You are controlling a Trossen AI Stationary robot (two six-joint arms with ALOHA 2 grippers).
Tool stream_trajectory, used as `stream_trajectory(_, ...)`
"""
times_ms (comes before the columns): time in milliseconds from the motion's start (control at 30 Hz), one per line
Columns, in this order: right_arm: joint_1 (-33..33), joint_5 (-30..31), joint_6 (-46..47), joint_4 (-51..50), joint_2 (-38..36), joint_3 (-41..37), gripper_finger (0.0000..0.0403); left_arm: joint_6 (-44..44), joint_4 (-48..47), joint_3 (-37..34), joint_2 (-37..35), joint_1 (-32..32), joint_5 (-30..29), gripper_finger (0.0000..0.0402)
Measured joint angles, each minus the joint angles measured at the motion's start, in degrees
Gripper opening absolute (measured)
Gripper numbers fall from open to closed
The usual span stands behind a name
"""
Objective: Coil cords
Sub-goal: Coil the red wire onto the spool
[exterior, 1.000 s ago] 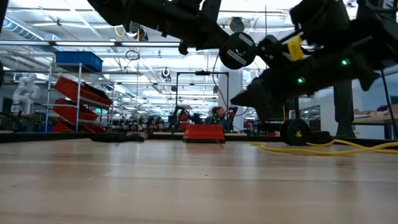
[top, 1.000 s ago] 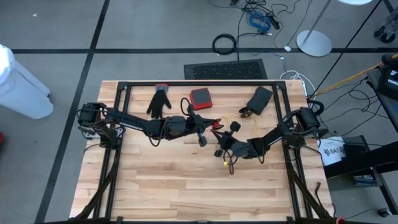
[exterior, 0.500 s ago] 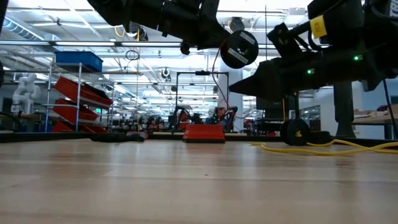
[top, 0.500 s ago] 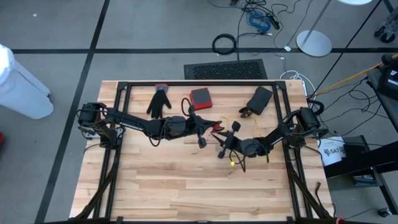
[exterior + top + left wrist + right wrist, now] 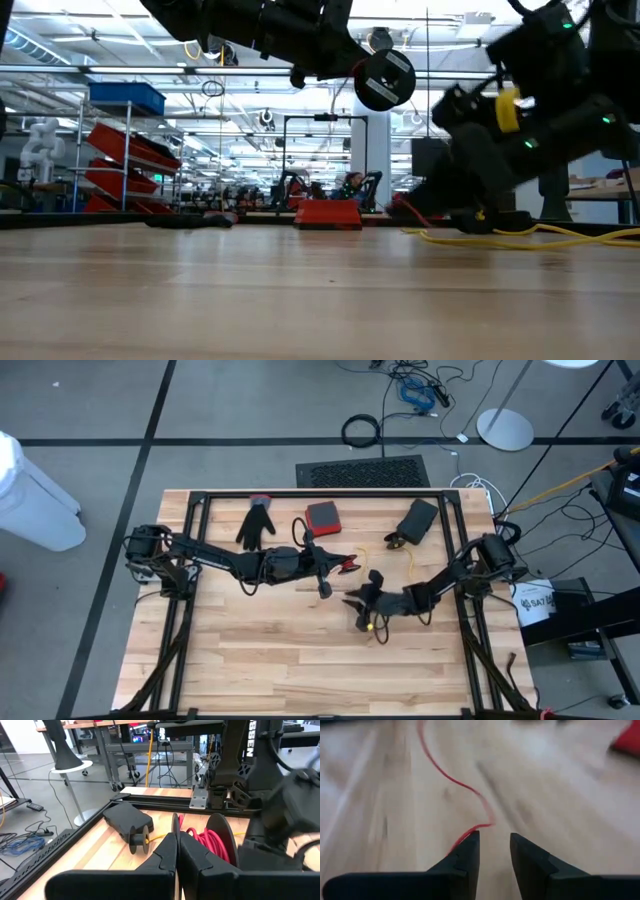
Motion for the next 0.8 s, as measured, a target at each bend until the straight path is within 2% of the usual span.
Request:
stream_trajectory(167, 2.76, 0.39, 9.84, -11.76, -1.14, 0.08, 0.0096, 0.01, 0.0, 0.0, 0.0, 0.01, -0.02, 0.0008)
stream_trajectory(367, 5.58, 1.99, 17.63, -26.03, -6.62, 0.21, 0.0096, -0.02, -0.01, 0.0, 0.0, 0.01, -0.01, 0.0008)
stream_trajectory(567, 9.41, 10.99, 23.05, -37.79, -10.27, -0.01, 0.0096, -0.03, 0.0, 0.0, 0.0, 0.01, -0.02, 0.0008)
stream_trajectory(700, 11.58, 19.54, 22.03, -37.44, -13.77, -0.05, 0.0096, -0.04, 0.03, -0.02, 0.0, 0.01, -0.02, 0.0008)
stream_trajectory(800, 12.47, 22.43, 14.88, -30.73, -14.75, -0.11, 0.0096, -0.04, 0.09, -0.02, 0.0, 0.0, -0.02, 0.0008)
